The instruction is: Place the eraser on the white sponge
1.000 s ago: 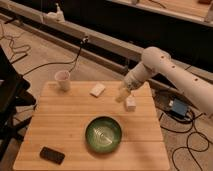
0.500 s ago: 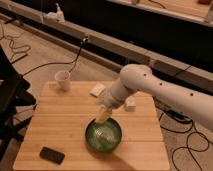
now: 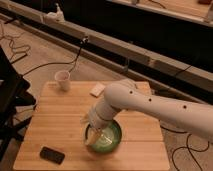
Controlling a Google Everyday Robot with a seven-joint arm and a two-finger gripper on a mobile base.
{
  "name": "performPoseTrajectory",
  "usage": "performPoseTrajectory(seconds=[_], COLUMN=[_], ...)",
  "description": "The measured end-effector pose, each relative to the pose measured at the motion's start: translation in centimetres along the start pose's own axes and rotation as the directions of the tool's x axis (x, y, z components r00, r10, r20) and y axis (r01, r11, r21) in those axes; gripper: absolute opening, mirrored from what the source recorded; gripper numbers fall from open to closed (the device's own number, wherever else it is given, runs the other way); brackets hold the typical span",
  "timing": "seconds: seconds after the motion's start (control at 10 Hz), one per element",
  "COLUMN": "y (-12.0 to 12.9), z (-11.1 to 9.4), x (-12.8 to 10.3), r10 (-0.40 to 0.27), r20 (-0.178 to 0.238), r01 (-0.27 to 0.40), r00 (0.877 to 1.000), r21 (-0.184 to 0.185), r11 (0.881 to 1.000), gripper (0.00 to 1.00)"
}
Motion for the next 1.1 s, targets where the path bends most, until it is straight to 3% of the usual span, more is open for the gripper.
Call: performPoseTrajectory(seconds=[0.2, 0.4, 0.8, 1.1], y=[-0.4, -0.9, -0.5, 0.8], z=[0.4, 2.5, 8.7, 13.9], x=[-0.5, -2.7, -7.1, -9.5], r10=[-0.021, -0.1, -0.203, -0.255], r20=[-0.001, -0.031, -0.035, -0.006], r01=[0.021, 0.099, 0.201, 0.253], r00=[1.0, 0.995, 0.979, 0.967], r21=[0.001, -0.014, -0.064, -0.106], r11=[1.0, 0.995, 0.978, 0.962], gripper=[0.63, 0.63, 0.63, 0.63])
